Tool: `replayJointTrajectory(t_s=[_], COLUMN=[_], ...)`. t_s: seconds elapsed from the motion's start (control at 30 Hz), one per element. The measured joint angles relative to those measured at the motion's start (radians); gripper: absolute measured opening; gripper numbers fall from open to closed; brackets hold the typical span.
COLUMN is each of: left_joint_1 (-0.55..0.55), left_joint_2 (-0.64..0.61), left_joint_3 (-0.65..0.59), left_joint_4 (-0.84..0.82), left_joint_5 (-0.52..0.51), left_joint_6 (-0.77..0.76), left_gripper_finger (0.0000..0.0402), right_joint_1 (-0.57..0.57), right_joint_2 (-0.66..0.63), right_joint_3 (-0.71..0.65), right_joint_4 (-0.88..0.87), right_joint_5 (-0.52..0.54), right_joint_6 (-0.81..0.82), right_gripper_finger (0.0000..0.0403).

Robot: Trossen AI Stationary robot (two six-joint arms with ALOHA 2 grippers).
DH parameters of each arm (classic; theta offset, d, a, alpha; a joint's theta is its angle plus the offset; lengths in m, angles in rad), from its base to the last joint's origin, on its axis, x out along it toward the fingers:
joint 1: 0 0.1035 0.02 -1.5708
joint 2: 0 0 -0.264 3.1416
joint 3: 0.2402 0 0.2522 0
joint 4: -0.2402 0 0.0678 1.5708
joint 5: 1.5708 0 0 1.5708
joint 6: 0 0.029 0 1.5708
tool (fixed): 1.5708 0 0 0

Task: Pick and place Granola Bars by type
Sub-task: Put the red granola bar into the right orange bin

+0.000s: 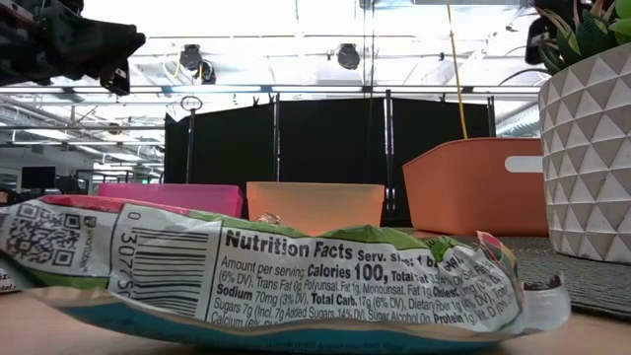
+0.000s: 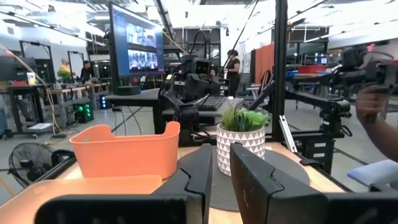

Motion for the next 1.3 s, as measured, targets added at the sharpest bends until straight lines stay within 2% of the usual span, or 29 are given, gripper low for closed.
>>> replayJointTrajectory(t_s=[0.13,0.33,0.53,0.87,0.97,1.07,1.17,1.3], left_joint_1=[0.0,0.0,0.0,0.0,0.0,0.0,-0.008,-0.046], left_joint_2=[0.0,0.0,0.0,0.0,0.0,0.005,0.055,0.21], left_joint_3=[0.0,0.0,0.0,0.0,0.0,0.0,0.0,0.007], left_joint_4=[0.013,0.029,0.029,0.029,0.029,0.056,0.081,0.137], left_joint_5=[0.0,0.001,-0.003,-0.108,-0.101,-0.034,0.027,-0.029], left_joint_6=[0.0,-0.042,-0.11,-0.172,-0.203,-0.215,-0.238,-0.213], left_gripper_finger=[0.0063,0.0063,0.0063,0.0063,0.0063,0.0063,0.0062,0.0039], right_joint_1=[0.0,-0.003,-0.003,-0.003,-0.003,-0.003,-0.003,-0.003], right_joint_2=[-0.115,-0.122,-0.124,-0.124,-0.124,-0.124,-0.124,-0.124], right_joint_3=[-0.059,-0.074,-0.074,-0.074,-0.074,-0.074,-0.074,-0.074], right_joint_4=[-0.028,-0.054,-0.069,-0.08,-0.08,-0.08,-0.08,-0.08], right_joint_5=[0.06,0.177,0.169,0.173,0.173,0.173,0.173,0.173], right_joint_6=[-0.016,-0.027,-0.013,-0.013,-0.013,-0.013,-0.013,-0.013], right_gripper_finger=[0.0144,0.0132,0.013,0.013,0.013,0.013,0.013,0.013])
